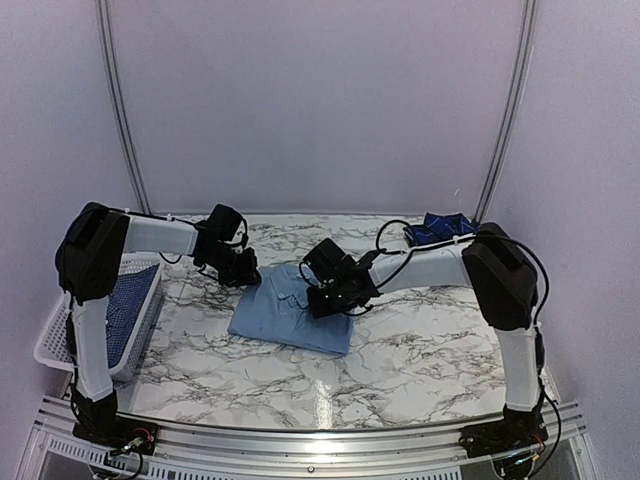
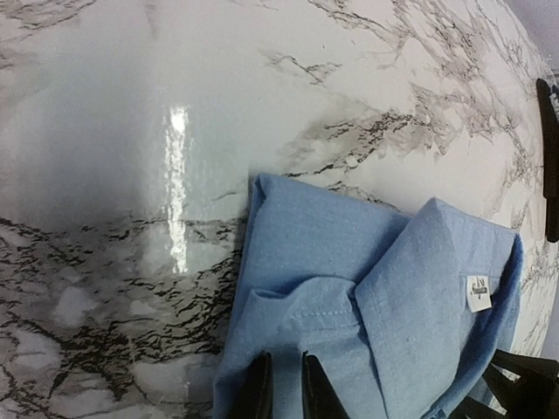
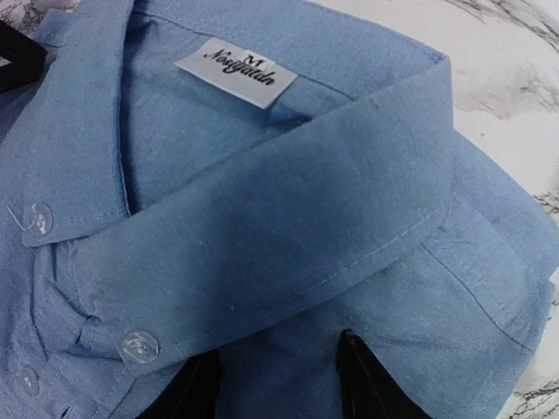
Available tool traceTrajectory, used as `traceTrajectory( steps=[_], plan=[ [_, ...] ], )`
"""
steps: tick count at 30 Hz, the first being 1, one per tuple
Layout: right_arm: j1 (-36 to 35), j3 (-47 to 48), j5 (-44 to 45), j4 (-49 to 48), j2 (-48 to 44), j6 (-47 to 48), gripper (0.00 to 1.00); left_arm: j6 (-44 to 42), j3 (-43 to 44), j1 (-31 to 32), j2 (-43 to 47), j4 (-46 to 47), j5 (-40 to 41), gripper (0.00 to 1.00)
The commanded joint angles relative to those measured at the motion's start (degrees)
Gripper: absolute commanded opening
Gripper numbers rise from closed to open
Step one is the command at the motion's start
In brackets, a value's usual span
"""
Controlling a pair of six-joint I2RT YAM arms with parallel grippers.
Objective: Fold and stack the long sleeve shirts
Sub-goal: Move the square-folded shirt to the corner of the board.
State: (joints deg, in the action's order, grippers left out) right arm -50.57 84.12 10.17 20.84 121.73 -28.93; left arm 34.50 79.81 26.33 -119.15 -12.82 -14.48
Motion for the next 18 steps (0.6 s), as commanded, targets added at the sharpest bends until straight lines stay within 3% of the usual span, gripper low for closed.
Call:
traceTrajectory(
  steps=[1, 7, 15, 18],
  plan=[
    [0.1, 5.1, -2.9, -0.5, 6.2, -0.4, 0.46, -1.8, -2.1, -3.7, 7.6, -2.1, 1.9, 0.15],
    [0.1, 16.0, -6.4, -1.6, 13.1, -0.3, 0.46, -4.0, -4.9, -8.5, 15.9, -5.9, 0.6, 0.20],
    [0.1, 36.4, -13.5, -1.2, 25.2, 0.7, 0.50, -5.0, -9.5, -9.3, 23.2, -7.4, -2.0, 0.23],
    [0.8, 38.5, -13.5, -0.9, 25.7, 0.8, 0.52, -5.1, -10.8, -9.3, 25.4, -7.5, -3.7, 0.24]
  ],
)
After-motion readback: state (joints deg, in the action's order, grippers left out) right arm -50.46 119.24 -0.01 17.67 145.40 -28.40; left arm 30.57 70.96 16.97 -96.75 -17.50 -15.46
